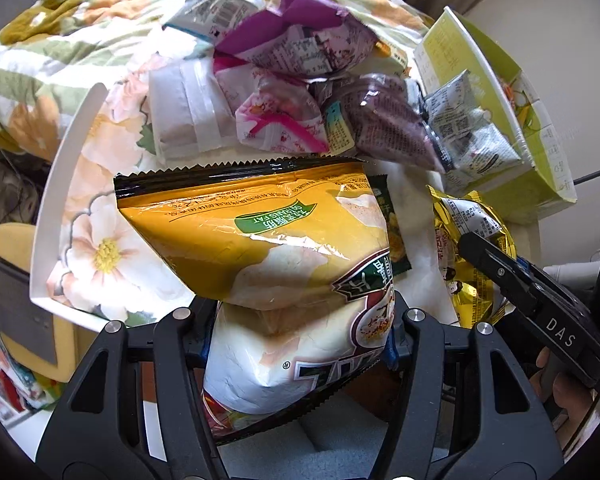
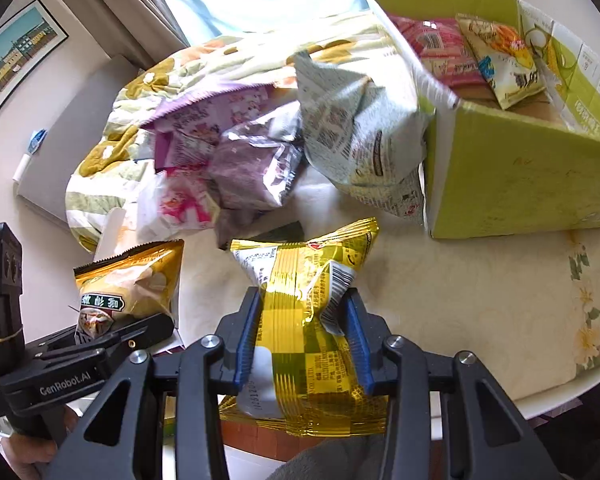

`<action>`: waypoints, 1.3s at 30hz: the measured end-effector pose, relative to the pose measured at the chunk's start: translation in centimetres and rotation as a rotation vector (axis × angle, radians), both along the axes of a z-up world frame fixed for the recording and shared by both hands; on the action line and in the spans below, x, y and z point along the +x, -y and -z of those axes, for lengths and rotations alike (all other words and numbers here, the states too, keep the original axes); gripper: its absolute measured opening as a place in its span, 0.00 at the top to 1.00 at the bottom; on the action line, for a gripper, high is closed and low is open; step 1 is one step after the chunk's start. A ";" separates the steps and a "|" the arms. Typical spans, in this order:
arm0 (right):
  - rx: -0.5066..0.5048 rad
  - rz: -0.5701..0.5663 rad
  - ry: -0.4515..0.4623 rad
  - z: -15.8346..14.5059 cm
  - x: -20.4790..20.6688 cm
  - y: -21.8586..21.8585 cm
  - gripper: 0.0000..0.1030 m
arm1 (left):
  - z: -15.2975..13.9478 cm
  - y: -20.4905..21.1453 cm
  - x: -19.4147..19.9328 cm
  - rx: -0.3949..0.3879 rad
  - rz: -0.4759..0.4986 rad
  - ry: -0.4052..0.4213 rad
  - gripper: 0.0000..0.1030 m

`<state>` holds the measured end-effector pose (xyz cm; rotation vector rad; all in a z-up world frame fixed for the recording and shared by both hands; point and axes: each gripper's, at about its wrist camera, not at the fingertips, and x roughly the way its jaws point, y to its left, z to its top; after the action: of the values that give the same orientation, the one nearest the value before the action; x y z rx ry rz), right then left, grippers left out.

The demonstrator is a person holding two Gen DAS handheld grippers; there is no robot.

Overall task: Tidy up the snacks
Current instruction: 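Lift the yellow-and-white bag with the left tool while the right tool grasps the gold bag, then lower both bags into the box and open both tools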

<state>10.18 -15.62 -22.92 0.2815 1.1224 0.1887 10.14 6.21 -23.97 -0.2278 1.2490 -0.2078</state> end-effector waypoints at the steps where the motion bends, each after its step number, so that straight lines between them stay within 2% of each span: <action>1: 0.002 -0.002 0.013 -0.8 -0.2 0.0 0.64 | -1.0 0.1 -0.1 0.004 0.004 0.016 0.47; 7: 0.016 0.010 0.118 -6.8 -1.3 1.7 0.64 | -8.0 2.5 0.1 -0.002 0.047 0.136 0.47; 11: 0.008 0.037 0.209 -10.8 -1.1 4.5 0.64 | -11.7 6.4 1.6 -0.005 0.099 0.207 0.47; 18: -0.005 0.083 0.300 -14.7 1.3 12.2 0.64 | -14.7 16.2 6.3 -0.028 0.157 0.266 0.47; 22: -0.007 0.107 0.300 -15.1 3.3 17.0 0.64 | -14.0 22.8 9.8 -0.031 0.193 0.249 0.46; 28: -0.012 0.129 0.299 -14.9 6.0 23.3 0.64 | -10.3 30.8 14.5 -0.007 0.225 0.171 0.46; 32: -0.012 0.131 0.285 -14.4 7.6 26.6 0.64 | -7.6 34.0 16.7 0.028 0.220 0.121 0.46; 36: -0.005 0.108 0.256 -13.5 8.8 28.4 0.64 | -5.3 35.5 18.0 0.051 0.203 0.077 0.45; 38: -0.003 0.095 0.245 -13.0 9.2 28.9 0.64 | -4.5 36.0 18.4 0.066 0.203 0.062 0.37; 39: -0.003 0.091 0.240 -12.8 9.3 28.9 0.64 | -4.2 36.2 18.6 0.074 0.199 0.056 0.26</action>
<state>19.53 -44.53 -10.14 0.2988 0.8705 0.1357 28.77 -30.00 -19.79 -0.0330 1.2210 -0.3362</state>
